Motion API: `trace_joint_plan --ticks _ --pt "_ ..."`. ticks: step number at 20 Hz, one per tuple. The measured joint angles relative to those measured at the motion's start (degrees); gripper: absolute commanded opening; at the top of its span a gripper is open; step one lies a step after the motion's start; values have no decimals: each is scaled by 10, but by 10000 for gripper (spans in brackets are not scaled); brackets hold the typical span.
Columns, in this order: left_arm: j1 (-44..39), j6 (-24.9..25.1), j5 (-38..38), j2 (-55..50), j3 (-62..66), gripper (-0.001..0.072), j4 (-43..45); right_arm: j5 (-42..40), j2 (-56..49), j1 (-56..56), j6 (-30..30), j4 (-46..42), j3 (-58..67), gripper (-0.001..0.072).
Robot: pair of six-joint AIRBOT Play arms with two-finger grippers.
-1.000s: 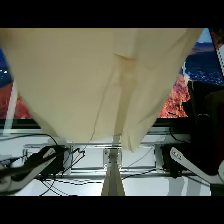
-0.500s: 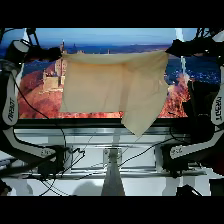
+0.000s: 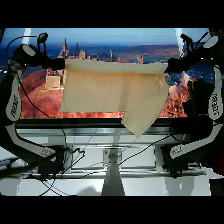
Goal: Fold the clothes and pants, and hang the long-sleeved shirts on hangers.
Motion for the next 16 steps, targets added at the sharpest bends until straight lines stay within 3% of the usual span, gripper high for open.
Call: trace_joint_plan --ticks 4,5,6,7,11,13,16 --pt "2 10 -65 -4 0 10 30 29 0 0 0 -37 -48 15" --pt "2 12 -77 -5 0 57 33 31 0 0 0 -46 -58 83" --pt "0 13 -87 -7 0 296 37 31 0 0 0 -53 -65 284" --pt "-1 14 -93 -8 0 719 42 31 0 0 1 -60 -70 450" --pt "-5 14 -117 -5 0 688 44 30 11 0 5 -69 -79 475" --pt "-4 13 -133 9 0 483 53 30 30 -4 0 -84 -81 451" --pt "4 13 -156 56 0 451 84 40 78 -26 -5 -106 -91 442"
